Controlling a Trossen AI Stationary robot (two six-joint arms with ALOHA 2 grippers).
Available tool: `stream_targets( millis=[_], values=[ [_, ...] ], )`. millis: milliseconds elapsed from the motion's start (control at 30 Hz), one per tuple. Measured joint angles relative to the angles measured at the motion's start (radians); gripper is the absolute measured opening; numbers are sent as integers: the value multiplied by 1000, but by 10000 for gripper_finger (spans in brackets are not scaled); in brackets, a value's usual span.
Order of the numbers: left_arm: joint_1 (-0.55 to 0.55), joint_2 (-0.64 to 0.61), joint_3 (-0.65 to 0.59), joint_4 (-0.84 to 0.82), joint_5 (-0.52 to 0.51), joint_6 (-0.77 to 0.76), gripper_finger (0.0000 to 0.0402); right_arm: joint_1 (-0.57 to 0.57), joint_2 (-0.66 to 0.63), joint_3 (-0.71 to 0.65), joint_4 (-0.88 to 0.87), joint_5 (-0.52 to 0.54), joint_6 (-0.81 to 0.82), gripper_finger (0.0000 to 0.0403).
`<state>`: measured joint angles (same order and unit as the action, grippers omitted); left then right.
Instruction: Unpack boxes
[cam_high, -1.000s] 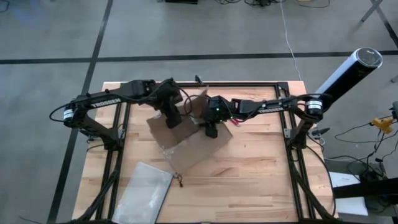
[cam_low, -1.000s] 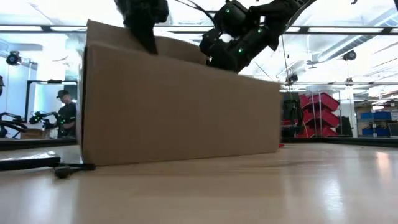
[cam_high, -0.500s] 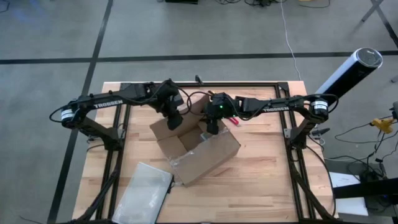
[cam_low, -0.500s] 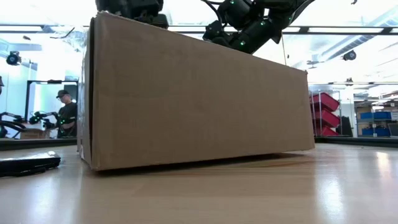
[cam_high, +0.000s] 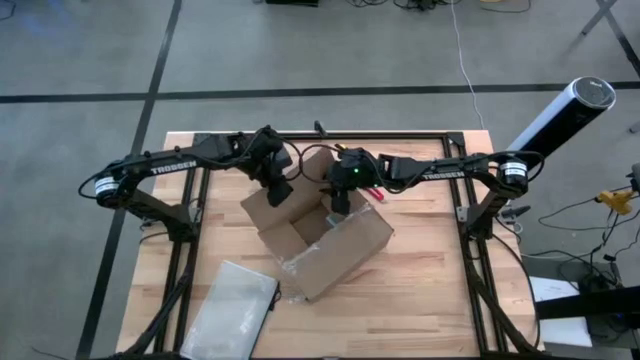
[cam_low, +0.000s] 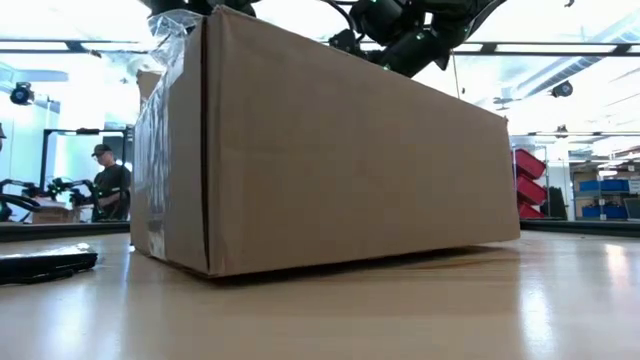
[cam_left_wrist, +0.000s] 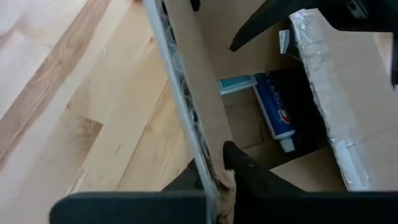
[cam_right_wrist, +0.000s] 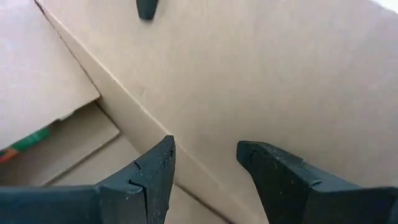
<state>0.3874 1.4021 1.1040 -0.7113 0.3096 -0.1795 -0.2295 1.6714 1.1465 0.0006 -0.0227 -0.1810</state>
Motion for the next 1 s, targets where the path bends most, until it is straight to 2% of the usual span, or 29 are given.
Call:
stream_targets(
  millis=[600, 767, 1000],
  values=[
    [-1, 3, -14, 21, 24, 10, 10, -14, 24, 0, 97, -1, 5, 183],
    [-1, 5, -16, 21, 0, 11, 56, -17, 46, 0, 96, -1, 6, 183],
    [-2, 8, -19, 19, -52, 20, 165, -22, 64, -2, 90, -5, 12, 183]
  ],
)
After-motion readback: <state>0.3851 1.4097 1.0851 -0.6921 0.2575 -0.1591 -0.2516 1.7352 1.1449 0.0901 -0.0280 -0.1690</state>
